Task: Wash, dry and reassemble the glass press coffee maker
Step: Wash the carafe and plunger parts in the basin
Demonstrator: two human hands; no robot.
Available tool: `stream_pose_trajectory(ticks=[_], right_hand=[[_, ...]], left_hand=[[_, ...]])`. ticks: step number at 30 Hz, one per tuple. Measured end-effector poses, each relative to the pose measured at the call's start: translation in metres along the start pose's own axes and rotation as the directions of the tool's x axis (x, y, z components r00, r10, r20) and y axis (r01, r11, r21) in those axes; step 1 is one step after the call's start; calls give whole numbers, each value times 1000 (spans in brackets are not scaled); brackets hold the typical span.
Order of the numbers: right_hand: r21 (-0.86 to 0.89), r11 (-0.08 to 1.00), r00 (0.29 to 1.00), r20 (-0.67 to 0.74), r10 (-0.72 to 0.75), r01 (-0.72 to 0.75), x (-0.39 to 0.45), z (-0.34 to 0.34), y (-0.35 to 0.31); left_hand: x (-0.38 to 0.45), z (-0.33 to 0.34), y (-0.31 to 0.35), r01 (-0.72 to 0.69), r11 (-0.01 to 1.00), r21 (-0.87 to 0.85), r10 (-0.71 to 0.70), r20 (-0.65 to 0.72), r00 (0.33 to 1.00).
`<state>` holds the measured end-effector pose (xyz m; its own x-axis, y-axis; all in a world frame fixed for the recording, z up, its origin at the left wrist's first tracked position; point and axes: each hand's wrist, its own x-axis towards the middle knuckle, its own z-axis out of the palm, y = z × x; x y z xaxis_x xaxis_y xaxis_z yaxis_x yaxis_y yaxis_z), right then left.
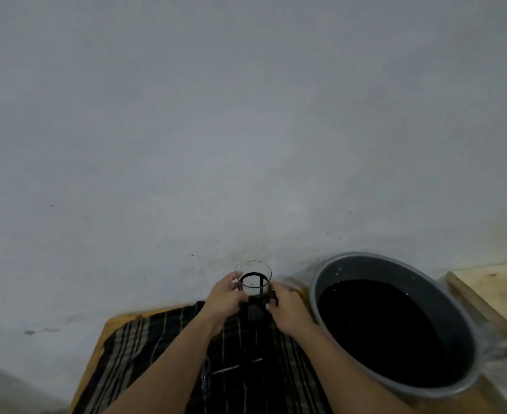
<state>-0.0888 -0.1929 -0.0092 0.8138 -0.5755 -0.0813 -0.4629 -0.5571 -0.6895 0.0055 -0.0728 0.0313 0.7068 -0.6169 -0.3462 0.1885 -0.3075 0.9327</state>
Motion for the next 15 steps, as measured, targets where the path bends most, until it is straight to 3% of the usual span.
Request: stream_pose_trajectory(ticks=[15], right_hand=[[-98,990,976,182,116,-100,11,19,23]], left_hand=[[12,8,-33,87,994,69,-85,-39,996]])
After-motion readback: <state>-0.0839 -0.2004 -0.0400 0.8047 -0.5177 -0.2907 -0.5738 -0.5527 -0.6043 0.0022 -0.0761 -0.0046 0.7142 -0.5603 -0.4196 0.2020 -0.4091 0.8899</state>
